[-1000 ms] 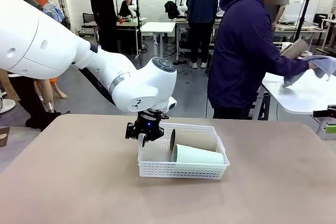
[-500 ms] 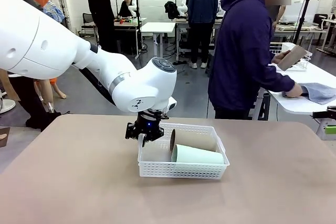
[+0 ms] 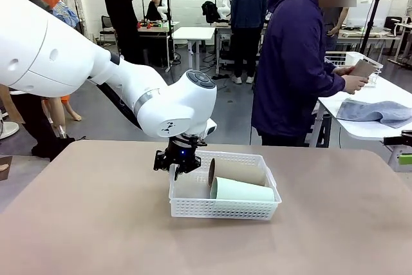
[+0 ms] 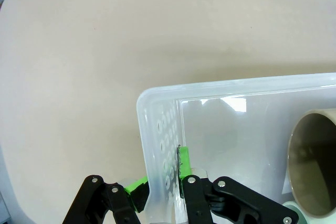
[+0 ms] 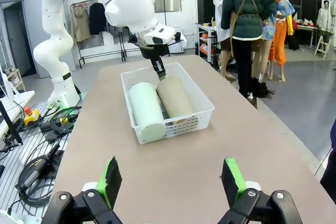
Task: Clean and organize the cups into the basket.
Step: Pick up the Reusable plastic cup from the right side of the table and stack it inside the Organizing basket in the center of the table.
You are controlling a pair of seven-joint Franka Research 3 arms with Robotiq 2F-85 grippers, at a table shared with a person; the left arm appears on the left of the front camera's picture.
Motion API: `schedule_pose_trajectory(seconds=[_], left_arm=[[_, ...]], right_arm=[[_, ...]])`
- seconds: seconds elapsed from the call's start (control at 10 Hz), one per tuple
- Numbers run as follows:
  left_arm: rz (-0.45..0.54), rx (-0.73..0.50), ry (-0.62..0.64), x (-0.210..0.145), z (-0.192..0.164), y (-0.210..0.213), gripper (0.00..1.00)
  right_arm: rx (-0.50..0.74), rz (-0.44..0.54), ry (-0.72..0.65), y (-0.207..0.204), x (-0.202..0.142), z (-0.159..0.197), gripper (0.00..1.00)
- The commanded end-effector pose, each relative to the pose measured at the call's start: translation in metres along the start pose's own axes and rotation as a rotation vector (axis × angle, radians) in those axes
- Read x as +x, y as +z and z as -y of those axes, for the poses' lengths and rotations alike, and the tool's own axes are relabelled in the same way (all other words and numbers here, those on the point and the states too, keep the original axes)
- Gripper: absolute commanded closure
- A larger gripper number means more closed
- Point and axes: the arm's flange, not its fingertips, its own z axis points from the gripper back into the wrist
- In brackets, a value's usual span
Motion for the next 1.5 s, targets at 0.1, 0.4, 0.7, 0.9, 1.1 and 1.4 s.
schedule_pose_trajectory(seconds=[0.1,0.4,0.7,0.9,1.1,1.4], left_arm=[[-0.001,0.002,0.002,-0.001,-0.001,-0.001,1.00],[-0.001,0.002,0.002,-0.001,-0.001,-0.001,1.00],[-0.001,0.002,0.002,-0.001,-0.001,-0.001,1.00],[-0.001,0.002,0.002,-0.001,-0.001,-0.001,1.00],[-0.001,0.002,0.002,-0.001,-0.001,-0.001,1.00],[-0.001,0.002,0.002,-0.001,-0.001,-0.001,1.00]], right_arm=[[-0.001,-0.019,-0.003,-0.001,-0.001,-0.006,0.00],[-0.001,-0.019,-0.003,-0.001,-0.001,-0.006,0.00],[-0.001,-0.019,-0.003,-0.001,-0.001,-0.006,0.00],[-0.001,-0.019,-0.003,-0.001,-0.001,-0.006,0.00],[-0.001,-0.019,-0.003,-0.001,-0.001,-0.006,0.00],[0.068,-0.042,-0.061,0.003,-0.039,0.015,0.00]])
